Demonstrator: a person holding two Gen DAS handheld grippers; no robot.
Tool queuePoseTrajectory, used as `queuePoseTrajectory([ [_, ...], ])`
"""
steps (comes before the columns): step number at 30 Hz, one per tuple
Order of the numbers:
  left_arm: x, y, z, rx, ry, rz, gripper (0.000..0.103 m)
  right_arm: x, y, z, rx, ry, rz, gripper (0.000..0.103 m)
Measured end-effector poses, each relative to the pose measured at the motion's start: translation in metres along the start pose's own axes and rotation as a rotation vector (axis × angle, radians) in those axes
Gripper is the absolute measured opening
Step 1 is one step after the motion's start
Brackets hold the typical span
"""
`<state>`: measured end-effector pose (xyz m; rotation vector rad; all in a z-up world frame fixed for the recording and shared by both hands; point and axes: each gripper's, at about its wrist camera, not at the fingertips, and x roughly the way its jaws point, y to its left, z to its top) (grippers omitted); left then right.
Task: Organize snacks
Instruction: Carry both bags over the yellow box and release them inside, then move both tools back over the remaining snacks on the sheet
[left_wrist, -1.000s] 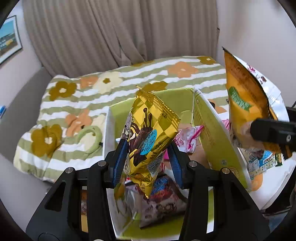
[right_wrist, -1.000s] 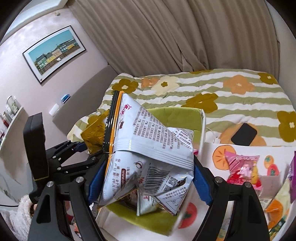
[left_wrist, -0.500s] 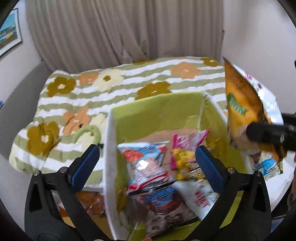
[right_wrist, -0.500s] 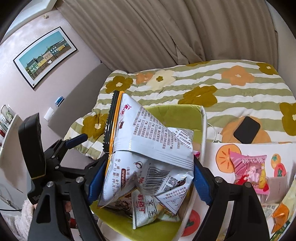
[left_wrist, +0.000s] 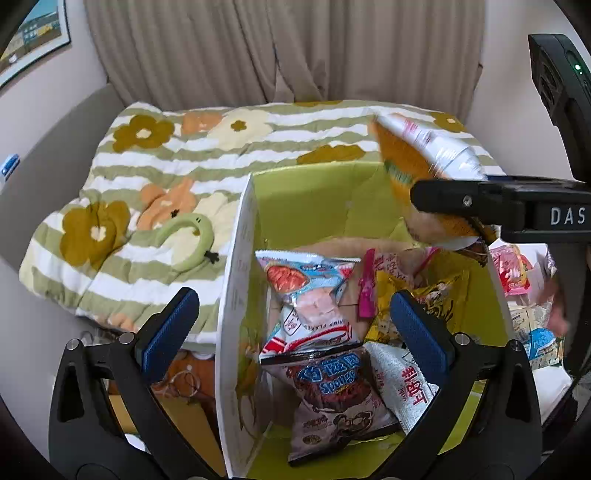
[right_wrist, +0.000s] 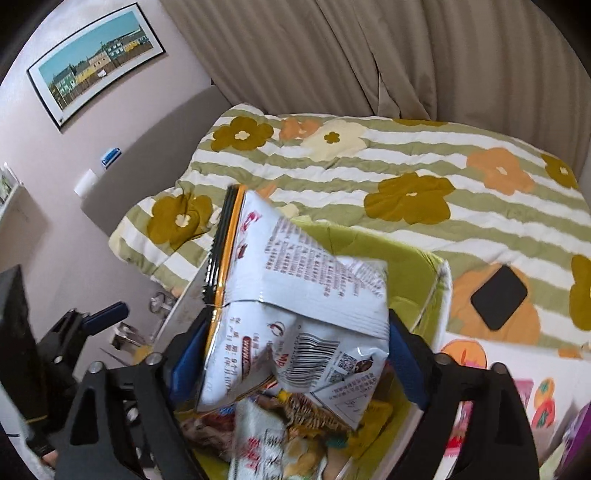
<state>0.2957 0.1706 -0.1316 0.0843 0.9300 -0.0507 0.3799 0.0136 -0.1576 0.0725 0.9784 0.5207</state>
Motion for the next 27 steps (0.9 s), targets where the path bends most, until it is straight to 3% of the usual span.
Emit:
queuePoseTrajectory([
  [1,0.001,0.0,-0.002,-0.004,0.009,0.002,0.102,0.0,-0.001,-0.001,-0.001,-0.015,0.006,0.103],
  [10,-0.012,-0.003,-0.028,-0.035,0.044,-0.006,0.102,-0.027,-0.002,-0.035,0.031,-0.044,-0.001,0.103],
  [21,-0.07,-0.011,-0.029,-0.026,-0.038,-0.024,0.102,-0.093,0.025,-0.06,-0.001,-0.116,-0.086,0.103],
  [27,-0.097,-0.034,-0.029,0.012,-0.066,-0.1,0.102,-0.142,0.027,-0.084,0.039,-0.171,-0.158,0.103],
])
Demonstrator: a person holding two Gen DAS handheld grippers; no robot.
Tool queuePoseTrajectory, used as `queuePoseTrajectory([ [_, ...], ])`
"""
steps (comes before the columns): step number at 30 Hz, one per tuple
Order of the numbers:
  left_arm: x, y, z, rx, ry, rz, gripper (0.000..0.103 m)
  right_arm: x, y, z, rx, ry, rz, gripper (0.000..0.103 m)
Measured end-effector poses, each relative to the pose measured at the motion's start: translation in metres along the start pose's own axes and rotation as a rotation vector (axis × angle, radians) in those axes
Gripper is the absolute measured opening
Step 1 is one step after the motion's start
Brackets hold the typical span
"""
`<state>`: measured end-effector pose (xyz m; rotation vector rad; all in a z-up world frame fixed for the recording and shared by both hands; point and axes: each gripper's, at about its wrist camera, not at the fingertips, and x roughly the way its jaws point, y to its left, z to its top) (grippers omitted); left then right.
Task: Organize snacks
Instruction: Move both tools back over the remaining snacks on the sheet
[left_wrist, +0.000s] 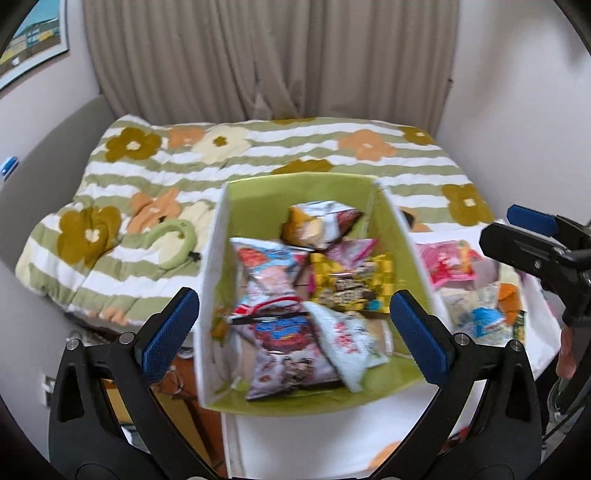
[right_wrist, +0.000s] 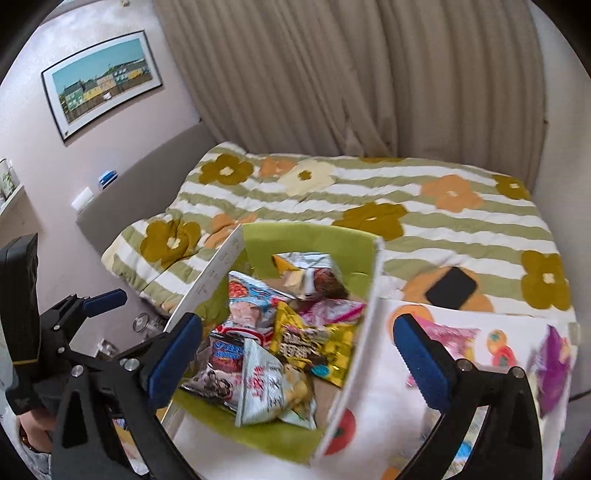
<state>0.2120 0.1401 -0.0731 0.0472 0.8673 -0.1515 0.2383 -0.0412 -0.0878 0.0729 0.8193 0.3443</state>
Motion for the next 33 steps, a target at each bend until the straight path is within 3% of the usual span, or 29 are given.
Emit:
queuePoseTrajectory([
  [12,-0.033,-0.115,0.0,0.093,-0.07,-0.138,0.102,-0.104,-0.076,-0.054,0.115,-0.071,-0.19,0.103],
  [17,-0.033,-0.177,-0.006,0.124,-0.052,-0.177,0.102,-0.138,-0.122,-0.082,0.168,-0.074,-0.263,0.103],
  [25,0.013,-0.251,-0.024,0.153,0.067,-0.218,0.102,-0.151,-0.19,-0.131,0.277,-0.035,-0.34,0.103],
  [33,0.093,-0.286,-0.046,0.186,0.193,-0.215,0.102,-0.118,-0.233,-0.174,0.372,0.038,-0.363,0.103],
])
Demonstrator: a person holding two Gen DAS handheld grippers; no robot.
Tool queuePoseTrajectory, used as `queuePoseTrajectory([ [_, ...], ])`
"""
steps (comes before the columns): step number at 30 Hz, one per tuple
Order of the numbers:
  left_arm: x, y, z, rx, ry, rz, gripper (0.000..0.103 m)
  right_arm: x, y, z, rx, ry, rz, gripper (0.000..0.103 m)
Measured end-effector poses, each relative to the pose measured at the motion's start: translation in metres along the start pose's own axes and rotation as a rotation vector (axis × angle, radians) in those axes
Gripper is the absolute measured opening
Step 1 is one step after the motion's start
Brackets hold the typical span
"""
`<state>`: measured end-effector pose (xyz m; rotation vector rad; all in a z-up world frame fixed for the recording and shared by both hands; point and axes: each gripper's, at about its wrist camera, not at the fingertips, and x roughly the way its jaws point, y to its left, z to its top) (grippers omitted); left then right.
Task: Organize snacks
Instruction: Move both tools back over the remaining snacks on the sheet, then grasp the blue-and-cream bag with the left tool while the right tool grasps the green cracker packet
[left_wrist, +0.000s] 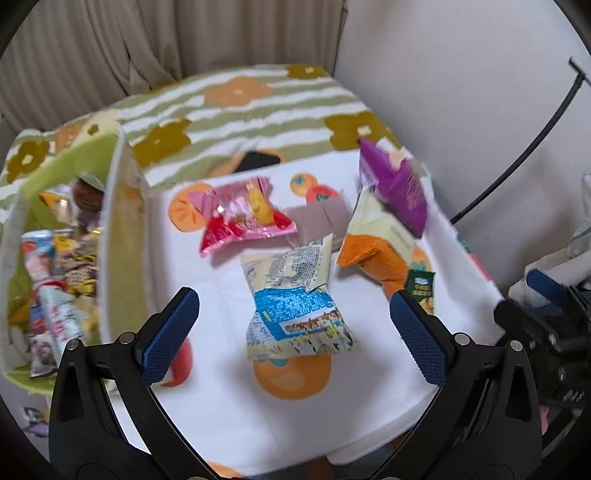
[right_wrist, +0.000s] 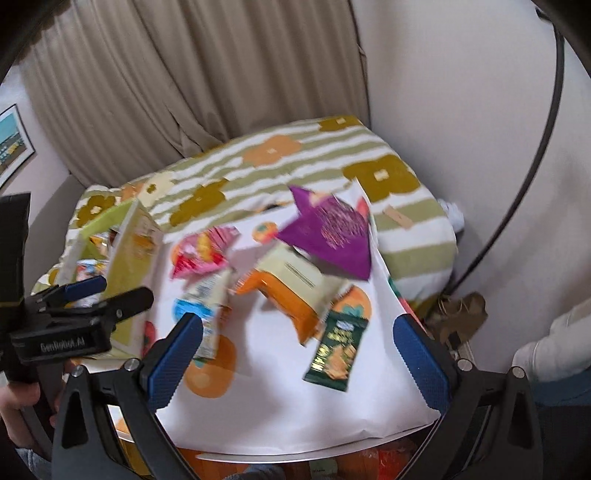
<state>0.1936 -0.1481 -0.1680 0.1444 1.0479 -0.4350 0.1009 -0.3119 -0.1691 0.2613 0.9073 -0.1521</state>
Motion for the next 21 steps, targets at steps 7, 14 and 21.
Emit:
queuePoseTrajectory([
  [7,0.07,0.012,-0.005,-0.012,0.118,-0.009,0.102,0.051,-0.012,-0.026,0.054,0.057,-0.048,0.103],
  [14,0.109,0.014,-0.015,0.009,0.189,-0.045,0.102,0.086,-0.011,-0.048,0.044,0.082,-0.133,0.103],
  [21,0.124,0.015,-0.02,0.029,0.212,-0.083,0.086,0.102,-0.014,-0.056,0.065,0.101,-0.166,0.103],
])
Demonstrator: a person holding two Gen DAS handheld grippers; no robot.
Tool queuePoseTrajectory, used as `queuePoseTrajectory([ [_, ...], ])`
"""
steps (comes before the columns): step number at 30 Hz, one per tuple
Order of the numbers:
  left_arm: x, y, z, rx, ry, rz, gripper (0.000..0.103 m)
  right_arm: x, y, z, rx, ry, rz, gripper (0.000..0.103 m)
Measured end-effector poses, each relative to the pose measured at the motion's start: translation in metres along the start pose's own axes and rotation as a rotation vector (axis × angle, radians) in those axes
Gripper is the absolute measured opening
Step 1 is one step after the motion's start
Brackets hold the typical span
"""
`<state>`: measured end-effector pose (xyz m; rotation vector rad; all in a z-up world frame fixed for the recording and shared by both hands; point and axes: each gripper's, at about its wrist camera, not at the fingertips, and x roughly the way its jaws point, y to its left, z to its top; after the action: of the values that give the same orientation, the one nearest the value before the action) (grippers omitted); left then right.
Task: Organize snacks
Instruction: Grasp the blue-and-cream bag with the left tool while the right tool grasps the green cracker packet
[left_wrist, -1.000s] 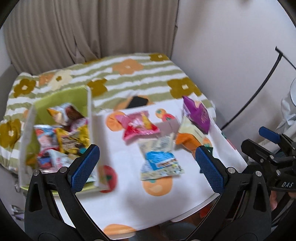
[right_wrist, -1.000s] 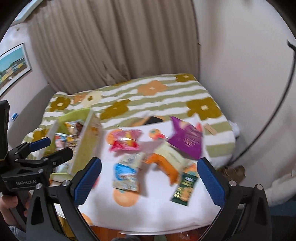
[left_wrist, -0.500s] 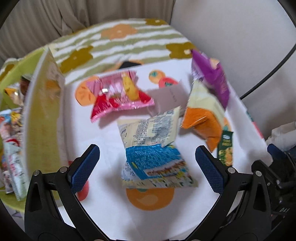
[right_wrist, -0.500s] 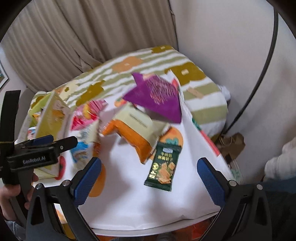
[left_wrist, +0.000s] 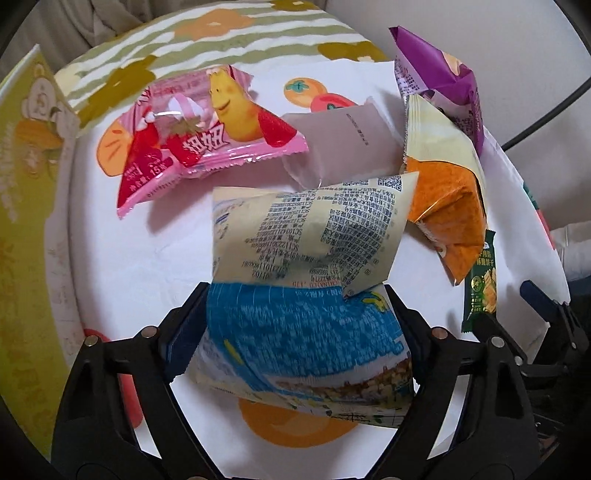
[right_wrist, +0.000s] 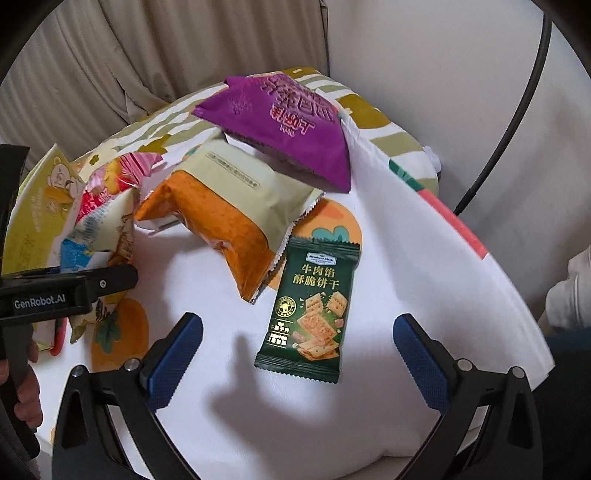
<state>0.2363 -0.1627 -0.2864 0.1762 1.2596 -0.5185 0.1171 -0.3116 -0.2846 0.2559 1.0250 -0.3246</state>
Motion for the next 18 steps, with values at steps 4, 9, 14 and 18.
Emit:
queuePoseTrajectory([
  [4,0.0,0.0,0.0,0.016,-0.01,-0.019,0.075,0.004,0.003,-0.002,0.005,0.005,-0.011,0.103],
  [9,-0.005,-0.003,-0.002,0.045,-0.036,-0.009,0.064,0.008,0.001,-0.002,0.021,0.01,-0.031,0.102],
  [14,-0.008,0.002,-0.001,0.042,-0.042,-0.022,0.062,0.012,-0.003,0.001,0.046,0.019,-0.041,0.094],
  [18,-0.009,0.004,-0.001,0.045,-0.046,-0.016,0.061,0.014,-0.005,0.0,0.048,0.053,-0.052,0.088],
])
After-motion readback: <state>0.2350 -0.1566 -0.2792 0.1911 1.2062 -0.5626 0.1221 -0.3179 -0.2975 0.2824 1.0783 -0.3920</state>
